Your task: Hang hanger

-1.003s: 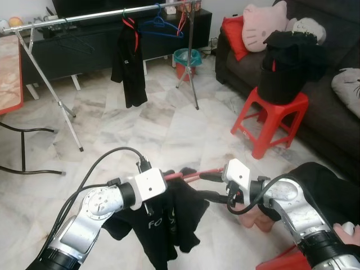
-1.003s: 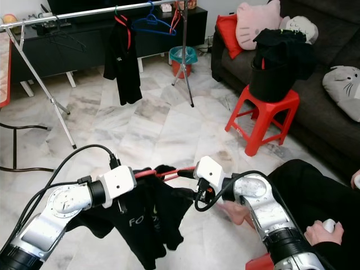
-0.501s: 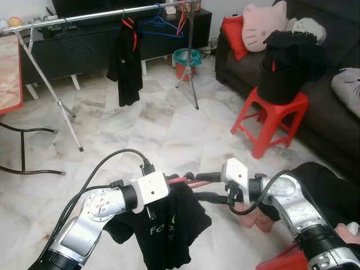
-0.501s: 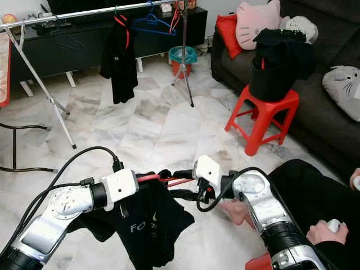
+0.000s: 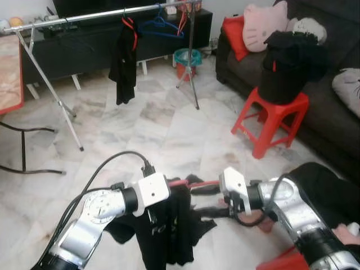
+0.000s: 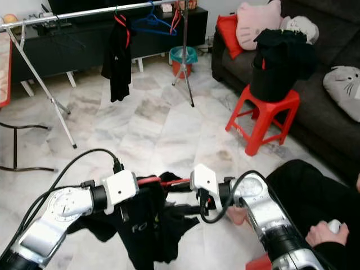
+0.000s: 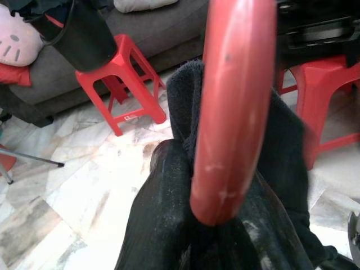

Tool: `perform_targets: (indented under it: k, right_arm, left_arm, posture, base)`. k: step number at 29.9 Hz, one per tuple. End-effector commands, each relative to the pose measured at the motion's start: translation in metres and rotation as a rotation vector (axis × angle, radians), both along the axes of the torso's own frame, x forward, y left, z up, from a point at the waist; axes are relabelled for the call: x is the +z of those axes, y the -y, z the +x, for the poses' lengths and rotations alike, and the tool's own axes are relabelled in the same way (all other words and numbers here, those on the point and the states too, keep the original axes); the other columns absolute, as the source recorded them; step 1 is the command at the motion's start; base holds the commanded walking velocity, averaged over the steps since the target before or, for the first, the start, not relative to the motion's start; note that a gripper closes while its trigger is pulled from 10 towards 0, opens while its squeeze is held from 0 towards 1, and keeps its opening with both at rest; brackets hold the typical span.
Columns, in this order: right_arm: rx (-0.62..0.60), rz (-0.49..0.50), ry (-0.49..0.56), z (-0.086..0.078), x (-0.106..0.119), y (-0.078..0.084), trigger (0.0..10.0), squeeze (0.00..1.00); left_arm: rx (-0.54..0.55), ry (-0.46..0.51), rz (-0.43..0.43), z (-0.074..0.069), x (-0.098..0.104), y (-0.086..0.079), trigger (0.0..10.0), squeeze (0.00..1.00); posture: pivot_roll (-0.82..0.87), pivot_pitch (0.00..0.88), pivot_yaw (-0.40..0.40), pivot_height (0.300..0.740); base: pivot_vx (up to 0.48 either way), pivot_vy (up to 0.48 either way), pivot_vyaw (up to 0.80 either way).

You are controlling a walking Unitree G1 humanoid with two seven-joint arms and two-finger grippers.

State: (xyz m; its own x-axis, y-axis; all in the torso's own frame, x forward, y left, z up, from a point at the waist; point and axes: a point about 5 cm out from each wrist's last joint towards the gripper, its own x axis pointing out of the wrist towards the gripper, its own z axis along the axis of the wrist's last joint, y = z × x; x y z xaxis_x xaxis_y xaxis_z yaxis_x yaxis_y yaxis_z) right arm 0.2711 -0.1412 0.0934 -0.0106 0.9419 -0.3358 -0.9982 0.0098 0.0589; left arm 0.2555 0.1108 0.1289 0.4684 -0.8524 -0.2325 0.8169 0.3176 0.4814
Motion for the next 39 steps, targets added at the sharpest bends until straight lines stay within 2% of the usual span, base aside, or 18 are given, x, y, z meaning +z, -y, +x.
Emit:
perform_targets:
  k: [1, 2, 4, 8, 12, 19, 23, 27, 31, 39]
  right_arm:
    - [0.054, 0.018, -0.003, -0.004, 0.006, -0.002, 10.0, 0.0]
    - [0.061, 0.018, -0.003, -0.005, 0.007, -0.002, 10.0, 0.0]
    - [-0.018, -0.008, 0.033, 0.005, 0.003, 0.001, 10.0, 0.0]
    - [-0.075, -0.037, 0.075, 0.011, 0.001, 0.003, 10.0, 0.0]
    - [-0.177, -0.027, 0.124, 0.023, 0.007, 0.004, 10.0, 0.0]
    - [-0.19, -0.028, 0.141, 0.026, 0.007, 0.005, 10.0, 0.0]
    - [-0.166, -0.029, 0.112, 0.023, 0.003, 0.005, 10.0, 0.0]
    - [-0.151, -0.06, 0.098, 0.02, -0.005, 0.007, 10.0, 0.0]
    - [-0.196, -0.087, 0.106, 0.024, -0.01, 0.011, 10.0, 0.0]
    - [-0.203, -0.124, 0.107, 0.026, -0.015, 0.013, 10.0, 0.0]
  left_arm:
    - [-0.027, 0.041, -0.018, -0.001, 0.01, 0.004, 10.0, 0.0]
    - [-0.028, 0.041, -0.017, -0.001, 0.01, 0.004, 10.0, 0.0]
    - [-0.026, 0.042, -0.018, -0.001, 0.011, 0.004, 10.0, 0.0]
    - [-0.029, 0.036, -0.015, -0.002, 0.011, 0.003, 10.0, 0.0]
    - [-0.034, 0.014, 0.014, -0.004, 0.005, 0.0, 10.0, 0.0]
    - [-0.041, 0.006, 0.015, -0.006, 0.005, 0.0, 10.0, 0.0]
    - [-0.046, 0.0, 0.017, -0.007, 0.004, 0.001, 10.0, 0.0]
    - [-0.051, 0.003, 0.019, -0.007, 0.005, 0.001, 10.0, 0.0]
    - [-0.076, -0.005, 0.022, -0.01, 0.008, 0.003, 10.0, 0.0]
    - [-0.126, -0.045, 0.047, -0.018, 0.007, 0.003, 10.0, 0.0]
  posture:
    - [0.05, 0.037, -0.045, 0.74]
    - [0.05, 0.037, -0.045, 0.74]
    - [0.05, 0.038, -0.045, 0.74]
    - [0.05, 0.037, -0.046, 0.74]
    - [0.05, 0.039, -0.045, 0.74]
    - [0.06, 0.04, -0.046, 0.74]
    - [0.06, 0.041, -0.046, 0.74]
    - [0.06, 0.041, -0.046, 0.74]
    - [0.06, 0.042, -0.046, 0.74]
    - [0.07, 0.044, -0.044, 0.74]
  base:
    - [0.0, 0.0, 0.0]
    - [0.0, 0.0, 0.0]
    - [0.0, 0.0, 0.0]
    - [0.0, 0.0, 0.0]
    - [0.0, 0.0, 0.0]
    - [0.0, 0.0, 0.0]
    - [0.0, 0.0, 0.0]
    - [0.0, 0.0, 0.0]
    - [0.0, 0.0, 0.0]
    - [0.0, 0.0, 0.0]
